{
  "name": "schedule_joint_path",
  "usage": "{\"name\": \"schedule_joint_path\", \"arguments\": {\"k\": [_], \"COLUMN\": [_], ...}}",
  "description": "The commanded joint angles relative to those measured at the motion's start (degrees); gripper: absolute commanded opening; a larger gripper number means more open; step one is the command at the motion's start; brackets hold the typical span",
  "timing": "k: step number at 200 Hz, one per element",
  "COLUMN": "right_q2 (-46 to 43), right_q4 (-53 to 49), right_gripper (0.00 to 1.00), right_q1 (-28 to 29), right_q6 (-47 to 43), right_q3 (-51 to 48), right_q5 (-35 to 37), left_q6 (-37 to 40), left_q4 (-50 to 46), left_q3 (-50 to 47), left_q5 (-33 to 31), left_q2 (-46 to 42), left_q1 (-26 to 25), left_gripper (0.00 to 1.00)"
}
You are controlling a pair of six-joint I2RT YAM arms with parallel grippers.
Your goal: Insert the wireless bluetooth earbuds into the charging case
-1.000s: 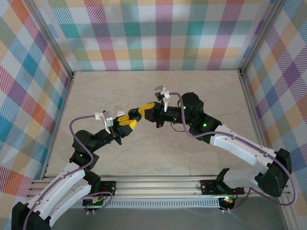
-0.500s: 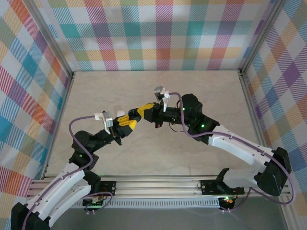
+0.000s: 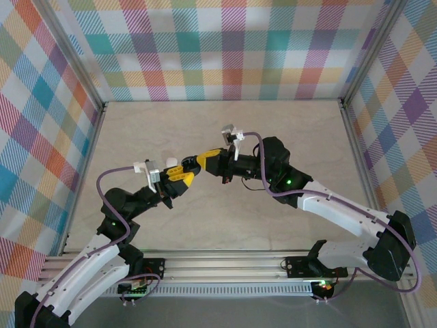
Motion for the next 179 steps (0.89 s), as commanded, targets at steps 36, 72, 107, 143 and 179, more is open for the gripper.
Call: {"name": "schedule_joint_path", "arguments": {"k": [36, 72, 107, 143, 179], "right_q2": [0.0, 0.4, 0.0, -0.2, -0.4], "right_q4": [-1.6, -4.1, -4.4, -4.4, -3.5], "right_gripper": [0.08, 0.09, 0.09, 0.09, 0.08], "right_q1": [0.4, 0.4, 0.4, 0.4, 0.3], "right_q6": [0.4, -0.8, -1.0, -0.8, 1.0], "right_q3": [-0.2, -0.3, -1.3, -1.5, -1.9], "right_q5": [-5.6, -5.8, -3.7, -1.4, -0.7], "left_q6": [0.3, 1.2, 1.3, 1.4, 2.0], "left_q4": [2.6, 2.1, 2.7, 3.0, 2.7], "left_q3": [2.9, 3.7, 4.2, 4.2, 4.0], "left_q5": [-1.1, -1.7, -1.6, -1.7, -2.0], "left_q2": [-0.4, -0.3, 0.3, 0.6, 0.6], "left_q1": [-0.4, -0.4, -0.4, -0.4, -0.4], "left_gripper": [0.00, 0.00, 0.00, 0.00, 0.00]}}
